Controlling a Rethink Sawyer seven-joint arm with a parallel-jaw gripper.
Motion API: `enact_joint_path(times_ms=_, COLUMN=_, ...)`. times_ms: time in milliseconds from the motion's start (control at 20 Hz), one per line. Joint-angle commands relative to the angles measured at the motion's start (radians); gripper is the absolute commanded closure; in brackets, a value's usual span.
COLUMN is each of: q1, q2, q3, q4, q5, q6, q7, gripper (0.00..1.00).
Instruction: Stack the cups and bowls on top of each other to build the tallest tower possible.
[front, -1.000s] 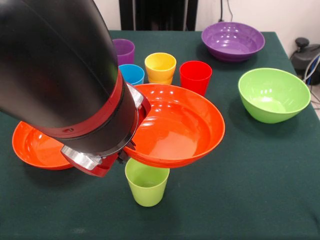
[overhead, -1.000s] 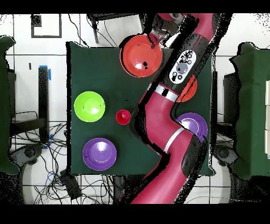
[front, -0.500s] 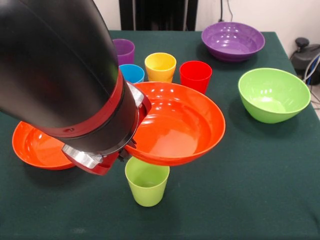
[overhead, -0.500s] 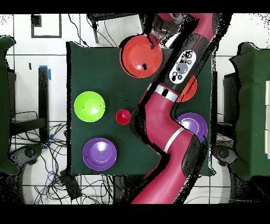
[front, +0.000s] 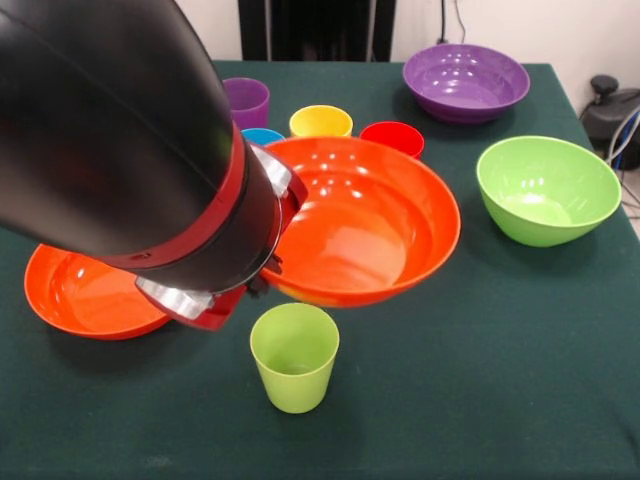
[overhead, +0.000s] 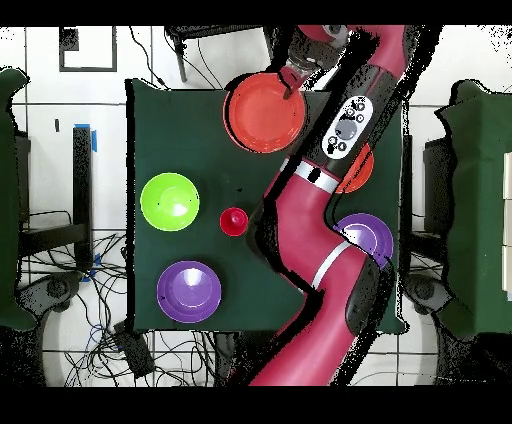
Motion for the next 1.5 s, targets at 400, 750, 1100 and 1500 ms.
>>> enact_joint_path(times_ms=400, q1=-0.005, q2=0.022, q3=-0.071, q4=-0.12, q5=-0.094, q6=0.151, q7=0.026, gripper=1.0)
enact_joint_path(times_ms=750, q1=-0.004, q2=0.039, q3=-0.017, q4=-0.134, q5=-0.124, q6=0.153, q7=0.023, gripper=1.0)
enact_joint_path(times_ms=1100, q1=-0.007, q2=0.056, q3=0.039, q4=-0.149, q5=-0.151, q6=0.117, q7=0.026, gripper=1.0)
enact_joint_path(times_ms=1500, q1=-0.012, q2=0.069, q3=0.092, q4=-0.163, q5=-0.168, q6=0.097, q7=0.019, gripper=1.0)
